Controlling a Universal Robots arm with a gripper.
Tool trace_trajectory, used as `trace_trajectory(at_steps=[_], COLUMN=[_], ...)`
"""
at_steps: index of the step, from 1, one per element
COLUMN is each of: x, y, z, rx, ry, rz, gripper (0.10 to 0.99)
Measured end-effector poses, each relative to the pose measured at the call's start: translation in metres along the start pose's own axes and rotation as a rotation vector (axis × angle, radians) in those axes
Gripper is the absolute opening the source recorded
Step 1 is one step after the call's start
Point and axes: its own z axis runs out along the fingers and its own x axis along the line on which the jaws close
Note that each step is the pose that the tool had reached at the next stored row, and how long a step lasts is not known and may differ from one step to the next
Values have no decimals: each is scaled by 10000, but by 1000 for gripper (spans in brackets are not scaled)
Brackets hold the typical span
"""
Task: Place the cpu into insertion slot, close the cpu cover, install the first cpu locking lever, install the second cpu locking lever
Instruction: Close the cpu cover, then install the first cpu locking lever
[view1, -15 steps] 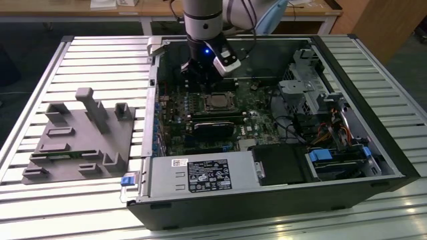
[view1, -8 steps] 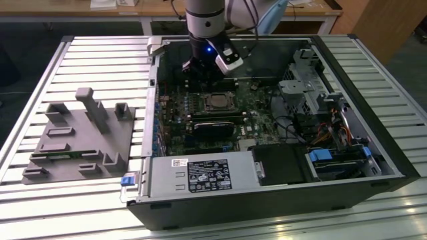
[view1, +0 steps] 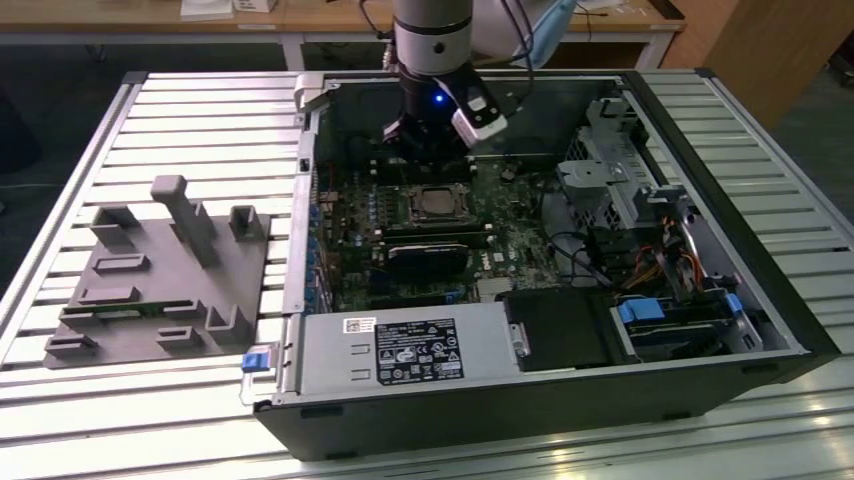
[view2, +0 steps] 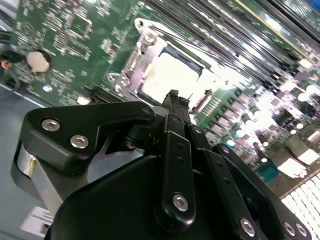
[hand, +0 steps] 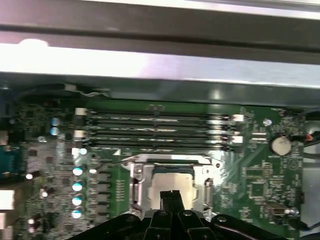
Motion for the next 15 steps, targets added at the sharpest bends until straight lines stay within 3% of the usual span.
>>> trace_trajectory(at_steps=[15], x=[-37], y=[0], z=[-35], rx=[0], ry=[0], rz=[2], gripper=[106])
